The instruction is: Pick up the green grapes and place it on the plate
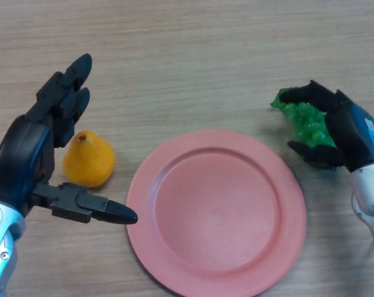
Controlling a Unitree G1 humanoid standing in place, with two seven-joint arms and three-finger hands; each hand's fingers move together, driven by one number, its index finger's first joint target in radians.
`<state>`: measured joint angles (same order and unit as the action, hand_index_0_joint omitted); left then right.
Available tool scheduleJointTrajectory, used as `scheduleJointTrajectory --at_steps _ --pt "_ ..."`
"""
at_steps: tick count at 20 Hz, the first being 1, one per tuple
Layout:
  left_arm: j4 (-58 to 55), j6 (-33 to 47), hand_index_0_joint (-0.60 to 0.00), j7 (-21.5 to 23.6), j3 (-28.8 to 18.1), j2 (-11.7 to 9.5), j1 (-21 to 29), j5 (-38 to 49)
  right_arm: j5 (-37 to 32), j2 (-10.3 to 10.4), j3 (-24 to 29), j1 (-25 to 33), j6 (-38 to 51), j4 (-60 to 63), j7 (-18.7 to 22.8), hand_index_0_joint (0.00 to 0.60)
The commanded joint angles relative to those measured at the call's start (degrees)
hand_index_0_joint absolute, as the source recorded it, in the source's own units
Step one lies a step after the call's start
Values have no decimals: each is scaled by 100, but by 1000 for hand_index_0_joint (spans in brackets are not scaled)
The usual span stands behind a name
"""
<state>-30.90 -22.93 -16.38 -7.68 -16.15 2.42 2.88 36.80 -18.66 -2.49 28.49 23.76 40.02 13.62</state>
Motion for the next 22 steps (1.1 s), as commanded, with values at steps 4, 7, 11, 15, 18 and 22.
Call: scheduleJointTrajectory --at_steps 4,7,11,15,18,22 --pt "-241 867 0 103 -451 -145 110 6 319 -358 344 144 -108 -182 -251 600" --pt "-251 819 0 120 -437 -145 120 18 -289 -259 497 23 -217 -749 -746 600" --pt "-289 730 0 118 -504 -170 140 129 -2200 49 744 -311 -1545 -2633 -1815 600" --pt "-300 636 0 143 -543 -204 189 210 -3354 222 615 -654 -2860 -4392 -2009 600" --pt "-322 551 0 115 -552 -230 214 226 -3606 356 491 -909 -3273 -5196 -2099 600" --pt "-370 538 0 130 -536 -206 200 234 -3920 440 460 -992 -3957 -6185 -2138 600"
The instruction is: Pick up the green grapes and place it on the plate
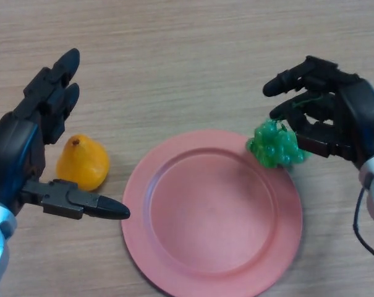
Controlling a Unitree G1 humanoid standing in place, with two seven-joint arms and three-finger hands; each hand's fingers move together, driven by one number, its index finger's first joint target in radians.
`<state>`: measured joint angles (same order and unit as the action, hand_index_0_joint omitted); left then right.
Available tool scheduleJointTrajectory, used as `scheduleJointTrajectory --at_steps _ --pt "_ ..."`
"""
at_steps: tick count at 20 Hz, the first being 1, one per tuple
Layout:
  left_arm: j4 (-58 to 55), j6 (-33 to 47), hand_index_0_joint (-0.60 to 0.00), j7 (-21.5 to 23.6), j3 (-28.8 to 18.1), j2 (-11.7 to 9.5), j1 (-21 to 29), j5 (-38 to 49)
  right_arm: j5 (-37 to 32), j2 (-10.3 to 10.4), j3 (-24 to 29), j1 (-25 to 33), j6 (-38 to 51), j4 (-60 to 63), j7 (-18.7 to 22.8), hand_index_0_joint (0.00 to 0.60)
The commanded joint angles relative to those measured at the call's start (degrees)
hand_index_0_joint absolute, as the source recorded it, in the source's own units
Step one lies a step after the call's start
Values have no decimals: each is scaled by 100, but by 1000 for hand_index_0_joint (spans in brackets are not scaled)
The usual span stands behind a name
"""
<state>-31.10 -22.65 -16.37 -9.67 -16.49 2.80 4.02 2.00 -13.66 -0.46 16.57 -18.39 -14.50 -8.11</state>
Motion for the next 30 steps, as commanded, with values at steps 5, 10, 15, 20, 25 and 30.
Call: scheduleJointTrajectory --at_steps 5,10,15,20,25,30 --pt "-413 522 0 143 -328 -145 108 175 -880 -1 150 171 -433 -1730 144 600" --pt "-428 548 0 145 -340 -151 119 187 -1443 76 117 238 -857 -2554 390 600" --pt "-463 421 0 148 -343 -179 178 220 -1946 104 13 318 -1415 -3223 589 600" --pt "-436 473 0 157 -320 -160 158 215 -2090 203 -217 354 -1570 -3593 832 600" --pt "-439 473 0 181 -265 -94 89 261 -2156 274 -645 296 -1812 -4001 1166 600" --pt "-535 340 0 110 -370 -125 33 389 -2091 277 -1232 49 -2196 -4408 1240 600"
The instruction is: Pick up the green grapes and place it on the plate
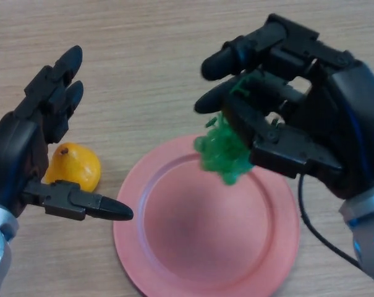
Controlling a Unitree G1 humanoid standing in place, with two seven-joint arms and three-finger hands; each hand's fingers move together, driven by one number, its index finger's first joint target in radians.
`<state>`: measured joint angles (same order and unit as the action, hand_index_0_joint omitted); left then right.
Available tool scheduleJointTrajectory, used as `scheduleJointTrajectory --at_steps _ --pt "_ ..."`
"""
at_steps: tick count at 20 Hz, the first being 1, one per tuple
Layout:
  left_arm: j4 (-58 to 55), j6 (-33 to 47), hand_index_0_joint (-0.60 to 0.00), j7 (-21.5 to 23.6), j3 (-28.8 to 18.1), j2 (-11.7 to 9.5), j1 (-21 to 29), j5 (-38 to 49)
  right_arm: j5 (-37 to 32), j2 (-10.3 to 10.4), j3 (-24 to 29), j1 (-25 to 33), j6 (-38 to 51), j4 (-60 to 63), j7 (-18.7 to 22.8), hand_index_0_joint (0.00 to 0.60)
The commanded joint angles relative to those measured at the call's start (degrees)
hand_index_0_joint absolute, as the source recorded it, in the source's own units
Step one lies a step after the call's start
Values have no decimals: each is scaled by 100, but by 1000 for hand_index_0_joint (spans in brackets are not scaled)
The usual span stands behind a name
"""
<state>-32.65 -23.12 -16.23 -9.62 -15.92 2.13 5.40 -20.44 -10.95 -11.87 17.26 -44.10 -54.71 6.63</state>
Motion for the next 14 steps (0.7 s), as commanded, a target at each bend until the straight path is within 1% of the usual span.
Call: scheduleJointTrajectory --at_steps 1,2,3,4,5,6,8,9,10,13,14 --pt "-365 395 0 102 -387 -179 98 253 437 -36 -229 -162 249 -434 -486 600" --pt "-352 404 0 113 -396 -178 97 246 738 -102 -363 -253 186 -454 -738 500" --pt "-346 421 0 126 -396 -178 95 227 925 -124 -425 -263 203 -439 -886 399" --pt "-331 483 0 148 -397 -179 86 173 1354 -110 -527 -313 286 -385 -1241 250" --pt "-322 524 0 156 -400 -177 72 137 1714 -85 -611 -357 394 -322 -1523 150" --pt "-340 541 0 121 -431 -171 17 122 2521 -16 -842 -350 769 -68 -1999 6" --pt "-341 561 0 132 -472 -148 -9 163 2821 2 -956 -250 1070 144 -1979 0" --pt "-356 549 0 140 -470 -149 -8 173 2846 3 -940 -210 1061 165 -1986 0" --pt "-407 476 0 156 -466 -155 6 200 2889 6 -865 -205 1118 220 -2033 0" --pt "-512 310 0 183 -418 -143 31 267 2721 7 -574 -66 1200 301 -1988 0" --pt "-523 305 0 194 -389 -139 48 281 2763 7 -375 -57 1346 359 -2080 0"
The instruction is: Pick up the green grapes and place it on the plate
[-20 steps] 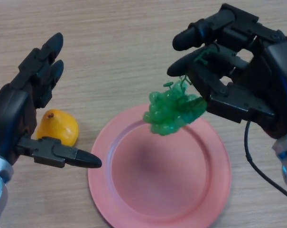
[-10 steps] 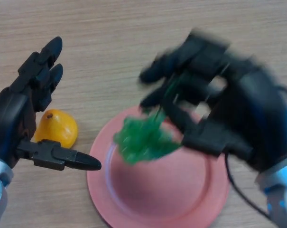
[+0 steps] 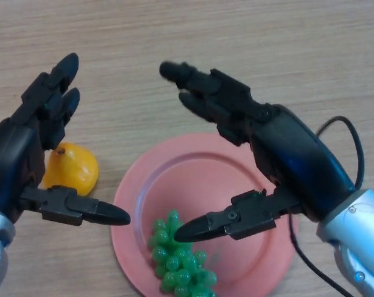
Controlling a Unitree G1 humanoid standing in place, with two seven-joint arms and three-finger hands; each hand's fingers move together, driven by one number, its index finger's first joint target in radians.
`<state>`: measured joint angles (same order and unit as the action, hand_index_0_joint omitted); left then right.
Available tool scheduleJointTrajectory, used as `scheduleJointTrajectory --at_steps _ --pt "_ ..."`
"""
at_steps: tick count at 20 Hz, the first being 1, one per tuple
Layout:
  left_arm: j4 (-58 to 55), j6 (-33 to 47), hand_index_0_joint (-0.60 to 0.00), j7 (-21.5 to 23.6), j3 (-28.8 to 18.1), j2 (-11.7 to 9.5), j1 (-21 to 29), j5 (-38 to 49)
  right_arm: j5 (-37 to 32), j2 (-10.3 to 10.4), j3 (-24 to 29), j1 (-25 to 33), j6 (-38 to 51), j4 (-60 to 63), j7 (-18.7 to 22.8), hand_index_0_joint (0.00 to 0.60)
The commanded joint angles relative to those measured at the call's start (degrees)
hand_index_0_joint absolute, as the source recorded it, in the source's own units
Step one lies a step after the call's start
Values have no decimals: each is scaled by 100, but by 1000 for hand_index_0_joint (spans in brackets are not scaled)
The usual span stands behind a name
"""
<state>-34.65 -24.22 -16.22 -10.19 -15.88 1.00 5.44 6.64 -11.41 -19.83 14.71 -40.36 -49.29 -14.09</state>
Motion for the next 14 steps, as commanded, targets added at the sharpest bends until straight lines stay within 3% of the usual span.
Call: scheduleJointTrajectory --at_steps 1,6,10,14 --pt "-314 394 0 194 -321 -142 173 299 44 53 545 145 1047 -167 -87 0" --pt "-338 327 0 282 -145 -113 228 257 -340 -18 1498 -207 1836 282 -200 0" --pt "-473 145 0 227 -172 -153 264 154 -483 -248 1860 -688 2314 468 -564 0" --pt "-595 -67 0 150 -297 -241 377 89 -641 -328 2067 -770 2310 497 -588 0"
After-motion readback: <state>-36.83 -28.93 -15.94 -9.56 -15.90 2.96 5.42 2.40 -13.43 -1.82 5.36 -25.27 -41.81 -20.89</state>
